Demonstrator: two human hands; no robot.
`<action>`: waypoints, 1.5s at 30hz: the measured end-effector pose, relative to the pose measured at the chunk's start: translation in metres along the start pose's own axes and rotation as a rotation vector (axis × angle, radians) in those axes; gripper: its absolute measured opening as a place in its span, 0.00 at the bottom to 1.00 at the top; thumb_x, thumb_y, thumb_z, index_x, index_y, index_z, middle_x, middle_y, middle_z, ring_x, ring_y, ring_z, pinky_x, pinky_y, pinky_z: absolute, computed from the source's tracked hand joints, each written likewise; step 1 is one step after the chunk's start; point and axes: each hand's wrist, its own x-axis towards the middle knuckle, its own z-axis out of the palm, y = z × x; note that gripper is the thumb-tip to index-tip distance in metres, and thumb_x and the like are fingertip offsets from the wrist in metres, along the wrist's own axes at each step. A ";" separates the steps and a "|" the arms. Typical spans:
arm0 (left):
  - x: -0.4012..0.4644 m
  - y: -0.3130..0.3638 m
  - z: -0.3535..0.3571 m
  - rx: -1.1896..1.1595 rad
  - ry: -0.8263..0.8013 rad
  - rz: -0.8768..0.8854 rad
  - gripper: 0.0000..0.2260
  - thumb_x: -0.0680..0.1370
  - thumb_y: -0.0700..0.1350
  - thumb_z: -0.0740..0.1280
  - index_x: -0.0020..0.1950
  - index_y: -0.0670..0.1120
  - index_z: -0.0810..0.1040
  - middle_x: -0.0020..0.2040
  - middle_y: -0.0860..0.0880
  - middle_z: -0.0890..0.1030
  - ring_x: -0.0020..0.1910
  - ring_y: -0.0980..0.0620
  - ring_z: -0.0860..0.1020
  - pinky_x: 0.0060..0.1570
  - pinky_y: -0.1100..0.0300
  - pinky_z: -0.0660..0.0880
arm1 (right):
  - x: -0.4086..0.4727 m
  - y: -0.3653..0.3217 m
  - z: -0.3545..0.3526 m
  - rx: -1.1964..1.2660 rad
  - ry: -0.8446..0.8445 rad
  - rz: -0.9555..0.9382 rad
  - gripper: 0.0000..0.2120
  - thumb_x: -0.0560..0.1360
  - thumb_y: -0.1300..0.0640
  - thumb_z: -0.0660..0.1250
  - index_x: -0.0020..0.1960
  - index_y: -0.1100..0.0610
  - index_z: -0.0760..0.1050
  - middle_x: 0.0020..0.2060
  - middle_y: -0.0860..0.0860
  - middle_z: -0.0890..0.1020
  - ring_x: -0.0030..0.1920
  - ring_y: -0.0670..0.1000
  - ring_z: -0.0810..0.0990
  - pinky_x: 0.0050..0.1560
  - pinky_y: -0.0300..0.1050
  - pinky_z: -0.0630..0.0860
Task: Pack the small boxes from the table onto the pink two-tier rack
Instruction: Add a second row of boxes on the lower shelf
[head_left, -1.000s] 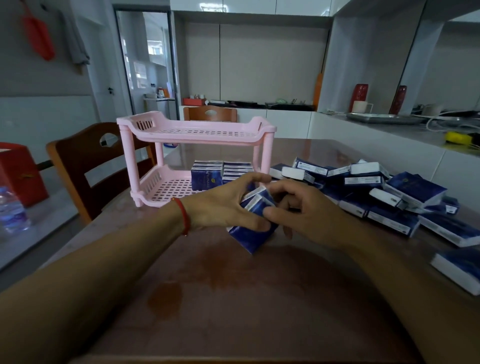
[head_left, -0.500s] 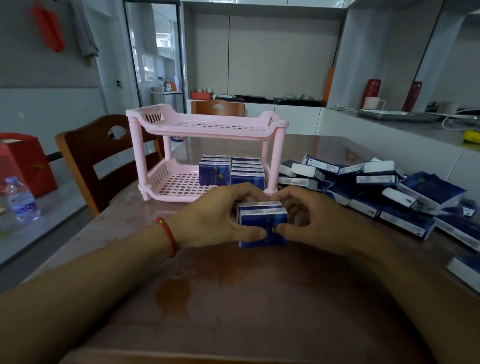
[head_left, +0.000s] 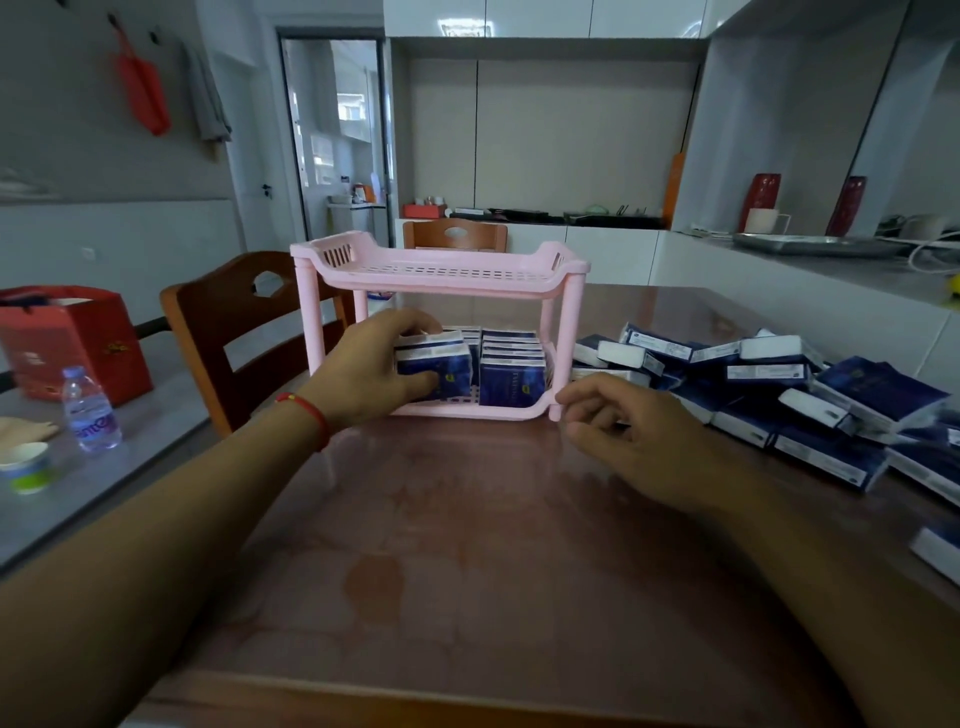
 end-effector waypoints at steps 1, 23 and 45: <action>0.006 -0.005 0.001 0.039 -0.019 -0.013 0.20 0.72 0.42 0.76 0.62 0.48 0.77 0.58 0.49 0.80 0.52 0.55 0.78 0.49 0.66 0.74 | 0.001 0.001 -0.001 -0.018 0.002 0.004 0.09 0.78 0.52 0.68 0.58 0.45 0.77 0.49 0.43 0.82 0.45 0.41 0.80 0.44 0.33 0.77; 0.026 0.000 0.027 0.023 -0.184 -0.298 0.38 0.74 0.43 0.75 0.78 0.46 0.57 0.76 0.42 0.66 0.72 0.43 0.68 0.64 0.61 0.66 | 0.003 -0.002 -0.004 -0.047 -0.030 0.049 0.08 0.79 0.58 0.68 0.58 0.51 0.80 0.43 0.41 0.80 0.37 0.35 0.80 0.36 0.28 0.73; -0.016 0.075 0.041 -0.017 0.149 0.150 0.12 0.68 0.37 0.69 0.50 0.46 0.78 0.45 0.51 0.74 0.41 0.52 0.72 0.44 0.55 0.74 | 0.001 0.030 -0.020 -0.576 0.146 0.417 0.24 0.72 0.46 0.74 0.66 0.53 0.77 0.58 0.55 0.71 0.62 0.59 0.71 0.61 0.52 0.72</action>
